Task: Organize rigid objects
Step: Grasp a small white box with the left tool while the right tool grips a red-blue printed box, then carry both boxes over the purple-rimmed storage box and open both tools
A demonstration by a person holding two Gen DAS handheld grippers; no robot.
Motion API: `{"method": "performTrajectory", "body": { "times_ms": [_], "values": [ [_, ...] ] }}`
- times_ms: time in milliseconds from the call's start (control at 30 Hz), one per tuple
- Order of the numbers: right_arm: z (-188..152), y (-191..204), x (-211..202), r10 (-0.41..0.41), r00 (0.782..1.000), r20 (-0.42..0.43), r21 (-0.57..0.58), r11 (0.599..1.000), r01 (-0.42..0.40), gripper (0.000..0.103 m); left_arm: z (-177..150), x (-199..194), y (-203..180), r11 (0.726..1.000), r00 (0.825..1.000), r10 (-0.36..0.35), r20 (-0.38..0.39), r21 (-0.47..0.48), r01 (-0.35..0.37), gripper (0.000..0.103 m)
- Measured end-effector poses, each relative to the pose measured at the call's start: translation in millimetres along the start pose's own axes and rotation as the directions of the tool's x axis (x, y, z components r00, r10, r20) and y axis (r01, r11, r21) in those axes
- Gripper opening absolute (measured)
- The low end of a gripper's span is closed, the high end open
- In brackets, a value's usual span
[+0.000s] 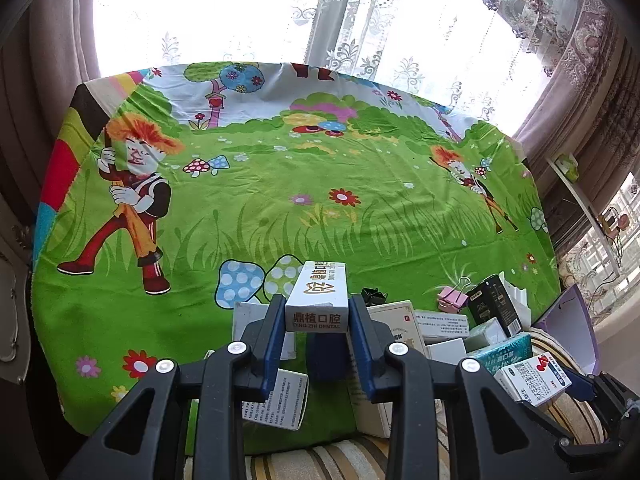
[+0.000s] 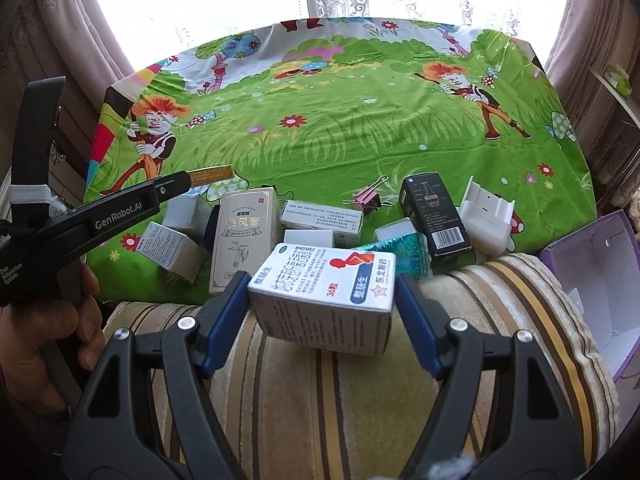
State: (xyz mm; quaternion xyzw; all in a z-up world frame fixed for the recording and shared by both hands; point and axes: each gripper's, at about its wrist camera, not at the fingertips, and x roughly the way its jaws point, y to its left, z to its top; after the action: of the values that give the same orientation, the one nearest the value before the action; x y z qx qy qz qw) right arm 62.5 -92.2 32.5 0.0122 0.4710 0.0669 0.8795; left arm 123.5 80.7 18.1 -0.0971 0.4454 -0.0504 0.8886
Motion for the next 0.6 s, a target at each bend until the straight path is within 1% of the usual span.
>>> {"method": "performTrajectory", "body": {
  "times_ms": [133,233,333,467,600],
  "values": [
    [0,-11,-17,0.007,0.999,0.047,0.001,1.0,-0.007,0.076,1,-19,-4,1.0,0.999,-0.016,0.037,-0.02,0.016,0.033],
    [1,-26,-31,0.005,0.997,0.082,0.01,1.0,-0.006,0.076,1,-34,-13,0.998,0.997,-0.045,0.063,-0.029,0.047,0.033],
    [0,-45,-43,-0.027,0.993,0.117,0.035,0.999,0.023,0.076,-1,-48,-28,0.997,0.993,-0.08,0.087,-0.017,0.082,0.033],
    [-3,-76,-54,-0.058,0.989,0.133,0.085,0.995,0.047,0.076,-7,-60,-55,0.99,0.986,-0.139,0.092,0.011,0.138,0.033],
    [-8,-105,-61,-0.08,0.988,0.131,0.135,0.989,0.062,0.076,-17,-65,-86,0.977,0.975,-0.211,0.076,0.041,0.208,0.033]
  ]
}}
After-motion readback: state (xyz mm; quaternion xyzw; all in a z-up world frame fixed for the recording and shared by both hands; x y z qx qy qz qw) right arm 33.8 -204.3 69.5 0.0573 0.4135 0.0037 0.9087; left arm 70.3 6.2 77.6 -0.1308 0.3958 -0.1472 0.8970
